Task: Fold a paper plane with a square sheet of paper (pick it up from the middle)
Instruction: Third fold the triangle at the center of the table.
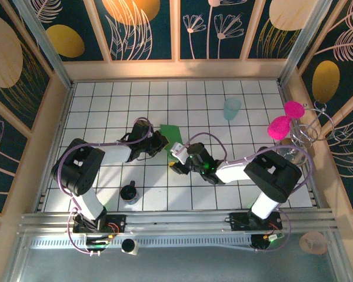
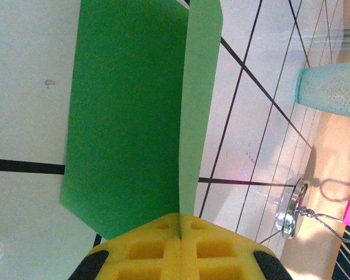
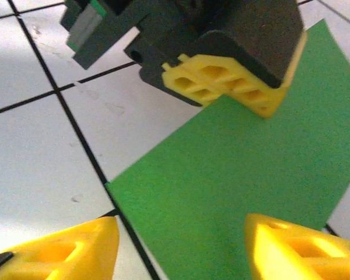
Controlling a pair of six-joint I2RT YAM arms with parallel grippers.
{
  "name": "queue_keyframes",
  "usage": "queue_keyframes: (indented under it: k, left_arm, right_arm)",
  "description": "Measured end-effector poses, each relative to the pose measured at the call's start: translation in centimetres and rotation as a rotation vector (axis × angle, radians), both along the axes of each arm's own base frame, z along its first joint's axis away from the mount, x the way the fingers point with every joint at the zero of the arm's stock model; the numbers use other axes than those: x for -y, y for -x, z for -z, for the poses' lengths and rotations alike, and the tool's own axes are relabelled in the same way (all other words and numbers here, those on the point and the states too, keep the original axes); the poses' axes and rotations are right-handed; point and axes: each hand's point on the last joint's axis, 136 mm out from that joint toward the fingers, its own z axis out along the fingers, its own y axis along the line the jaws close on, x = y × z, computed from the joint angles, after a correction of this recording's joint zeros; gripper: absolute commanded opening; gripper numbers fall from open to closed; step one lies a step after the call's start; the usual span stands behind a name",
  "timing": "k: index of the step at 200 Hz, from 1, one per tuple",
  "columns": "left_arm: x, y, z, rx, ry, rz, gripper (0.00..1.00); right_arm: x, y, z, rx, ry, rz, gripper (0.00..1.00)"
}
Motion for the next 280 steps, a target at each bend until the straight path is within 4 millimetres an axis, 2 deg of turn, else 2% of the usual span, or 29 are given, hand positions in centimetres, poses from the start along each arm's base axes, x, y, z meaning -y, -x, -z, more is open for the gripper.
queue_keyframes:
  k: [36,112,145,160,177,198,212,230,251,280]
  left_arm:
    - [0.0,0.0,0.2,-0.004,-0.002,0.001,0.02]
    - [0.0,0.2,0.7,-0.018,-0.009,0.003,0.02]
    - [0.0,0.2,0.7,-0.019,-0.009,0.003,0.04]
    - [-0.1,0.2,0.8,-0.021,-0.009,0.003,0.09]
    - [-0.1,0.3,0.9,-0.022,-0.015,0.006,0.24]
    - [-0.6,0.5,1.4,-0.026,-0.050,0.013,0.33]
    - [-1.8,0.4,1.6,-0.026,-0.097,0.004,0.37]
    - [-4.0,-0.5,0.8,0.004,-0.166,-0.028,0.41]
    - [-5.8,-2.1,-1.7,0.079,-0.225,-0.057,0.42]
    - [-4.8,-3.6,-5.1,0.182,-0.222,-0.018,0.39]
  right_arm:
    - [0.1,-0.9,-0.7,0.055,-0.004,0.027,0.46]
    - [0.3,-0.3,-1.2,0.068,-0.015,0.008,0.36]
    - [-0.2,0.3,-1.2,0.058,-0.023,-0.018,0.21]
    - [-0.3,0.5,-1.2,0.056,-0.026,-0.031,0.13]
    - [-0.5,0.7,-1.2,0.041,-0.034,-0.039,0.05]
    - [-0.5,1.1,-0.8,0.011,-0.028,-0.051,0.01]
    - [-0.6,1.4,-0.5,-0.018,-0.022,-0.062,0.01]
    - [-0.8,1.9,-0.1,-0.070,-0.019,-0.072,0.01]
    - [-1.0,2.7,0.3,-0.141,-0.021,-0.082,0.00]
    - [-0.8,3.8,1.1,-0.249,-0.017,-0.077,0.00]
